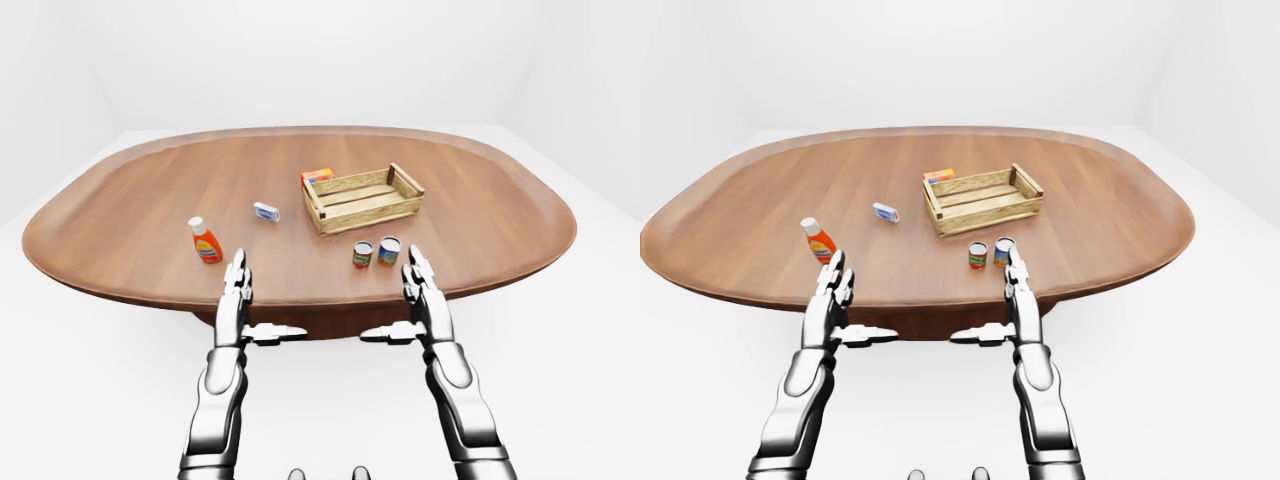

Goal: Pick up the tomato sauce, and put it in the wooden tray.

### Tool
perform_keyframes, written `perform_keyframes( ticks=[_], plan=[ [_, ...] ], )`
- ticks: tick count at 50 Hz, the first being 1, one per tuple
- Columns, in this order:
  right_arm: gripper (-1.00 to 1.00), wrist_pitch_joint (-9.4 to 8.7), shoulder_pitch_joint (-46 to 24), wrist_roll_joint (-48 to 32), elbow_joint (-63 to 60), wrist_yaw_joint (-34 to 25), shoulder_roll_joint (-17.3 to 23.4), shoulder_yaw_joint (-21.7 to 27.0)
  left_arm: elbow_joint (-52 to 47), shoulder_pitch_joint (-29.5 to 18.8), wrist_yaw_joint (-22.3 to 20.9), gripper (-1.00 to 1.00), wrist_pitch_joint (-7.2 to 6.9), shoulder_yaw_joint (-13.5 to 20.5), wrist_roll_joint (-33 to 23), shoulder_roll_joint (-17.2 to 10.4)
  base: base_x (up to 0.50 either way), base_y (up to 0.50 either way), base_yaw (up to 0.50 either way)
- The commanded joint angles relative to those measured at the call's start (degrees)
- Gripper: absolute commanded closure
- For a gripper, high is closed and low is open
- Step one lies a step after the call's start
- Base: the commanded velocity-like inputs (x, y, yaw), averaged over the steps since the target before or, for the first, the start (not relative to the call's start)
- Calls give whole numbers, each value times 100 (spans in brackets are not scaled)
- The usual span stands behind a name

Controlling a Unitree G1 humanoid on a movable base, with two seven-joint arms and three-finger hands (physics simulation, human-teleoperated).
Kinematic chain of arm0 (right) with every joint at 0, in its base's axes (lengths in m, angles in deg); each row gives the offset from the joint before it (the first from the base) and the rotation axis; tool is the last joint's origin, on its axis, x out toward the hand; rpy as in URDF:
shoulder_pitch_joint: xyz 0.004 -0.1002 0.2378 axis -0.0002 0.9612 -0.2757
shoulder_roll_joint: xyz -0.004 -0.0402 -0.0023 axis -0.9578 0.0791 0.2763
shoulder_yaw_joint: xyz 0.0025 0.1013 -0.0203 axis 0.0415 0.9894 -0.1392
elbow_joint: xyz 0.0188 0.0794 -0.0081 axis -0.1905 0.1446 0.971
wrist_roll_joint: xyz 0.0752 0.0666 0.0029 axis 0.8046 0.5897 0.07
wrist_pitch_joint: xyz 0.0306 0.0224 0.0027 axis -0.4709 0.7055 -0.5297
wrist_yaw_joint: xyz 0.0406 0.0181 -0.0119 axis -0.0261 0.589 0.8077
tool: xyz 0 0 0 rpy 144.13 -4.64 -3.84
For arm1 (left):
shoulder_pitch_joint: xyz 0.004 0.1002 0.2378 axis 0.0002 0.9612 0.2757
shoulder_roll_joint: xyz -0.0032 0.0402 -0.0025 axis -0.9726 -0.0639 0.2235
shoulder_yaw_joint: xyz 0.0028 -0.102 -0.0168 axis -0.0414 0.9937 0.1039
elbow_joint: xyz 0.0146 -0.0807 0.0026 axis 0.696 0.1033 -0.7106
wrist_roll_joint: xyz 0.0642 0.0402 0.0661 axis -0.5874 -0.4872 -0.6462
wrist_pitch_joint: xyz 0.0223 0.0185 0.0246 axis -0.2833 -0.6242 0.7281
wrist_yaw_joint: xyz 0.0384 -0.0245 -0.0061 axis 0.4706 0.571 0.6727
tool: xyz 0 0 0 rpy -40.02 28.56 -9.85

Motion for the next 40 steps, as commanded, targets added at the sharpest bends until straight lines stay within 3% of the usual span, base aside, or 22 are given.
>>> perform_keyframes(
  ticks=[1, 3, 4, 16, 21, 25, 26, 28, 31, 40],
  plan=[
    [-100, -54, 338, -6, -520, -382, 10, -119, 5, 12, -78, -100, 26, 203, 78, -87, 0, 0, 0],
    [-100, -139, 359, -184, -604, -157, -16, -105, 33, -9, -70, -100, 20, 182, 52, -84, 0, 0, 0],
    [-100, -65, 406, -175, -646, -198, -7, -128, 21, -2, -79, -100, 13, 172, 46, -84, 0, 0, 0],
    [-100, -55, 403, -154, -592, -208, -19, -154, -161, 112, -99, -100, -7, 167, 41, -75, 0, 0, 0],
    [-100, -192, 737, -182, -1136, -211, 5, -190, -794, 545, -108, -100, -70, 152, 4, -43, 0, 0, 0],
    [-100, -108, 1457, -193, -2099, -293, 52, -136, -1633, 1215, -33, -100, 80, 144, -141, 46, 0, 0, 0],
    [-100, 63, 1700, -31, -2305, -348, 22, -74, -1876, 1439, 11, -100, 142, 145, -190, 82, 0, 0, 0],
    [-100, 161, 2069, 167, -2704, -467, 9, 90, -2293, 1873, 16, -100, 308, 86, -284, 136, 0, 0, 0],
    [-100, 173, 2159, 246, -2820, -475, -84, 335, -2572, 2203, 1, -100, 487, -43, -394, 169, 0, 0, 0],
    [-100, 130, 2077, 179, -2774, -540, -187, 379, -2612, 2287, 160, -100, 487, -204, -581, 127, 0, 0, 0]
  ],
)
